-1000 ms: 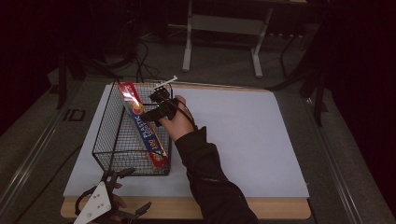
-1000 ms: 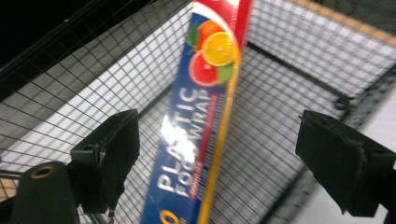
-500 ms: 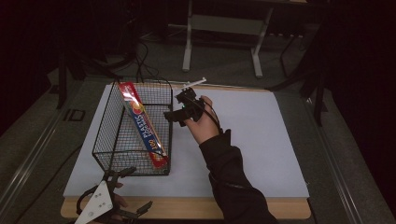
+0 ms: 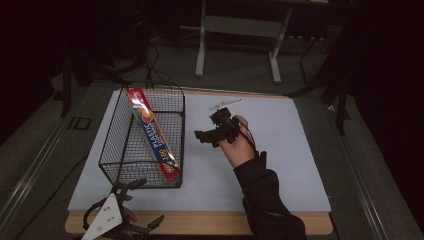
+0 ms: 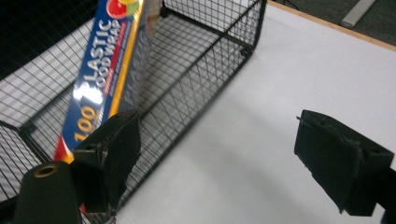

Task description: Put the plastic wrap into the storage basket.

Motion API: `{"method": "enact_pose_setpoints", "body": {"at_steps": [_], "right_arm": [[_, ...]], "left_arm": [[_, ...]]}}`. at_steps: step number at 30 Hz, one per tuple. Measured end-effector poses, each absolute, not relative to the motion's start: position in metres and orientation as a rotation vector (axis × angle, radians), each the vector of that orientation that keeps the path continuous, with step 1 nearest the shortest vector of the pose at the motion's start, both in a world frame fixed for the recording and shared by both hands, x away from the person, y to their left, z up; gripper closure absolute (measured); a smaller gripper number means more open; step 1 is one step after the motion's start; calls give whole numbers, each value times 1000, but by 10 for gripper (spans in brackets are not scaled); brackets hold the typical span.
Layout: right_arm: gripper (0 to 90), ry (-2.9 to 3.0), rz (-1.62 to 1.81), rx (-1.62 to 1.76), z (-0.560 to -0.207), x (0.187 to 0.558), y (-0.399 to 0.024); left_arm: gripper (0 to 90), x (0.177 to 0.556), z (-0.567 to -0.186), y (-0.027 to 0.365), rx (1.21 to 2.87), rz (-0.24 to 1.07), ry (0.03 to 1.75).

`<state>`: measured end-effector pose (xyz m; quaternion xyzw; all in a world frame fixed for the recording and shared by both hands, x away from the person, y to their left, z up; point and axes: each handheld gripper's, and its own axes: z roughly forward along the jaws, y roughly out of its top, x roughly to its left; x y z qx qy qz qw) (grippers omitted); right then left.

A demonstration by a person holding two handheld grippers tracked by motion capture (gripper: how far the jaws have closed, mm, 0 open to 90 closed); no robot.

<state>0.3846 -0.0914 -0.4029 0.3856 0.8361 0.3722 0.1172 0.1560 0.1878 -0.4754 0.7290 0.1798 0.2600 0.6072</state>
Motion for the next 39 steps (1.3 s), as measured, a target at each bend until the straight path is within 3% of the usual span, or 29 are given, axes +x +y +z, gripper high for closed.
{"method": "enact_pose_setpoints", "body": {"at_steps": [26, 39], "right_arm": [[146, 2502, 1068, 1149, -470, 341, -165], [146, 2498, 1048, 1146, -485, 330, -182]], "left_arm": [[2, 157, -476, 186, 1693, 599, 416], [2, 156, -476, 186, 1694, 598, 415]]}}
